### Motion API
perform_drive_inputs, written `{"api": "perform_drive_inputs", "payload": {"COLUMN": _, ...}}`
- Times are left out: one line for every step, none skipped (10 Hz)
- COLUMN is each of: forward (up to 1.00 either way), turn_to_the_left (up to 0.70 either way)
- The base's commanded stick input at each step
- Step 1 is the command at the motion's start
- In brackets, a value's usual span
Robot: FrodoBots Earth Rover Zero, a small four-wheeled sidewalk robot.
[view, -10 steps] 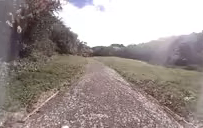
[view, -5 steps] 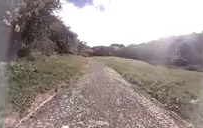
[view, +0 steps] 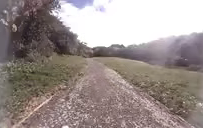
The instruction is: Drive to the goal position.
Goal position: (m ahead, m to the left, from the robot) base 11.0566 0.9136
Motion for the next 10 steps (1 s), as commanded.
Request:
{"api": "perform_drive_inputs", "payload": {"forward": 0.30, "turn_to_the_left": 0.00}}
{"api": "perform_drive_inputs", "payload": {"forward": 0.30, "turn_to_the_left": 0.00}}
{"api": "perform_drive_inputs", "payload": {"forward": 0.30, "turn_to_the_left": 0.00}}
{"api": "perform_drive_inputs", "payload": {"forward": 0.30, "turn_to_the_left": 0.00}}
{"api": "perform_drive_inputs", "payload": {"forward": 0.30, "turn_to_the_left": 0.00}}
{"api": "perform_drive_inputs", "payload": {"forward": 0.30, "turn_to_the_left": 0.00}}
{"api": "perform_drive_inputs", "payload": {"forward": 0.30, "turn_to_the_left": 0.00}}
{"api": "perform_drive_inputs", "payload": {"forward": 0.30, "turn_to_the_left": 0.00}}
{"api": "perform_drive_inputs", "payload": {"forward": 0.30, "turn_to_the_left": 0.00}}
{"api": "perform_drive_inputs", "payload": {"forward": 0.30, "turn_to_the_left": 0.00}}
